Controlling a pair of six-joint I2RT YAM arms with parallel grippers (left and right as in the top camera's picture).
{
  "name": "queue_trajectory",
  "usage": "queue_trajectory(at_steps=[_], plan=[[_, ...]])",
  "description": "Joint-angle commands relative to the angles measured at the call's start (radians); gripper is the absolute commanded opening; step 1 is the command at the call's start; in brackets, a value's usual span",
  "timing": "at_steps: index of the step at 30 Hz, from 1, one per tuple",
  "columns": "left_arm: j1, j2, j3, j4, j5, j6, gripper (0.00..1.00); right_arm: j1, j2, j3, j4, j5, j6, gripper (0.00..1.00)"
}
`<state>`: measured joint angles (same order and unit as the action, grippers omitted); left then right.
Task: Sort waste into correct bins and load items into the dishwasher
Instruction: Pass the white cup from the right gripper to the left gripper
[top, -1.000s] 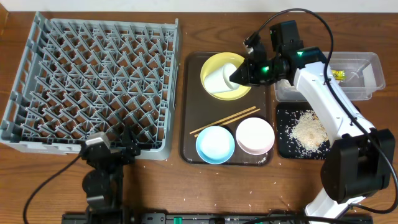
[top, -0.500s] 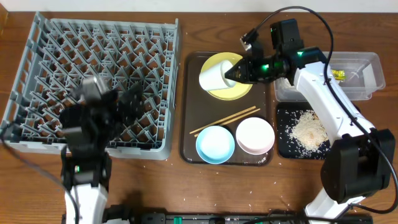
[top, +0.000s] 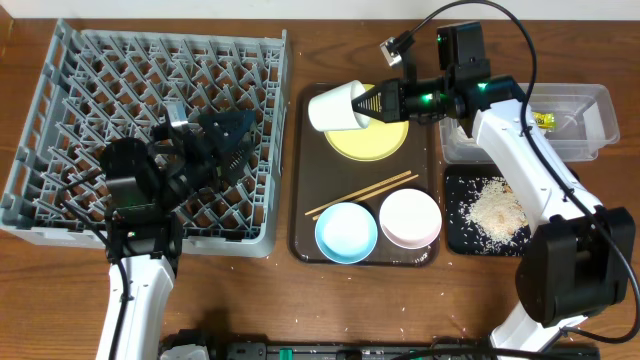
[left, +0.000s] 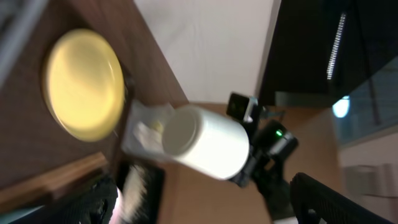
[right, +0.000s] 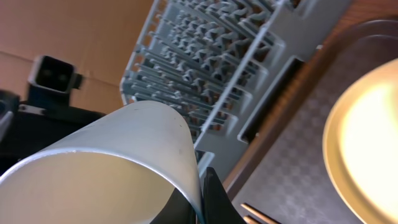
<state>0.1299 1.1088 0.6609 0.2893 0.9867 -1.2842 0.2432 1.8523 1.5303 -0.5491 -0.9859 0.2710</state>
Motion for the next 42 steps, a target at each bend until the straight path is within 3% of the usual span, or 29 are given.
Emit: queue_trajectory(at_steps=[1,16,29,42], plan=[[0.003,-0.003,0.022,0.005,0.106,-0.15,0.89,0.023,0.007,0.008,0.029,-0.122,0.009,0.01],[0.004,-0.003,0.021,0.005,0.414,0.043,0.89,0.168,0.13,0.008,0.262,-0.482,0.009,0.01],[0.003,-0.003,0.016,0.005,0.479,0.102,0.89,0.232,0.14,0.008,0.398,-0.535,0.07,0.01],[0.003,-0.003,0.016,0.005,0.471,0.098,0.89,0.259,0.144,0.008,0.404,-0.491,0.079,0.01]])
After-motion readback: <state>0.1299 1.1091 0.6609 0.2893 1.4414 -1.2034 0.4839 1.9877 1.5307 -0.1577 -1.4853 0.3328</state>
